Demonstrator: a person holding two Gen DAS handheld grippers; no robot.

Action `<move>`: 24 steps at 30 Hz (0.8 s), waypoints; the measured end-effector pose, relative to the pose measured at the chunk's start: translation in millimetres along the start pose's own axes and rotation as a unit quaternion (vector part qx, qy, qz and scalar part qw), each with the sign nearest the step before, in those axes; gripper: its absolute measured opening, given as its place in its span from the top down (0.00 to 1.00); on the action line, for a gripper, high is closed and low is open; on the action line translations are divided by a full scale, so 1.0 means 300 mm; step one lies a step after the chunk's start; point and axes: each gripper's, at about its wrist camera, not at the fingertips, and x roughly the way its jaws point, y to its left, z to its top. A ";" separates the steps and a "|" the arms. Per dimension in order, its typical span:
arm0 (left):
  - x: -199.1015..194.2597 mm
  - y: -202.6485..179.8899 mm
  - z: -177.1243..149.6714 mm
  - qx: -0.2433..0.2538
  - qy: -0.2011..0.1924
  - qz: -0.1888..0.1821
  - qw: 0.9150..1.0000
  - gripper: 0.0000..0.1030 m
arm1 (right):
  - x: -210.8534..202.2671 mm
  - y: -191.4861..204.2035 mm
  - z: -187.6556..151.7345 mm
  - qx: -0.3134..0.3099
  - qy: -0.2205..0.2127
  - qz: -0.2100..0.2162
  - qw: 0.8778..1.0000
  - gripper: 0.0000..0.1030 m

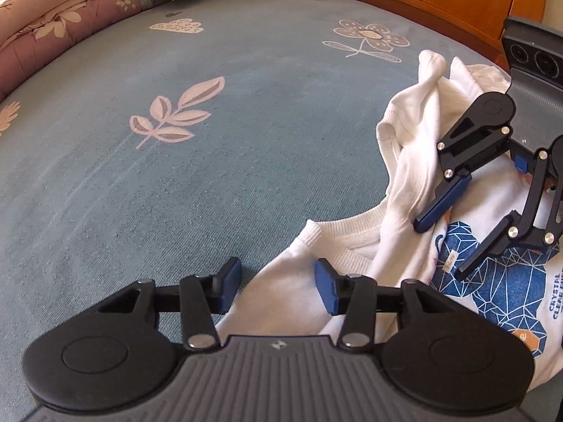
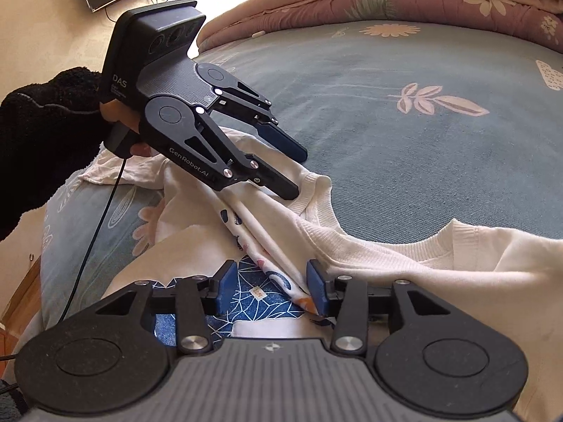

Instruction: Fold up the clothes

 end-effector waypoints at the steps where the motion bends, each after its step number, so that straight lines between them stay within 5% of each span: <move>1: 0.001 0.007 0.001 -0.003 0.000 -0.005 1.000 0.55 | 0.000 0.003 0.002 -0.002 0.002 -0.001 1.000 0.52; 7: 0.009 0.028 0.019 -0.022 0.015 -0.019 0.999 0.57 | 0.011 0.027 -0.001 -0.004 0.006 -0.015 1.000 0.46; 12: 0.033 0.027 0.104 0.003 0.100 -0.037 0.994 0.57 | 0.013 0.052 0.039 -0.011 0.037 -0.022 0.999 0.43; 16: 0.062 0.039 0.151 0.036 0.165 -0.080 0.982 0.57 | -0.058 0.052 0.100 0.043 0.061 0.014 0.997 0.43; 20: 0.110 0.144 0.197 0.004 0.196 -0.155 0.968 0.57 | -0.136 0.059 0.125 0.078 0.076 0.023 0.994 0.43; 24: 0.191 0.276 0.229 -0.038 0.232 -0.253 0.938 0.58 | -0.167 0.045 0.131 0.094 0.087 0.003 0.992 0.43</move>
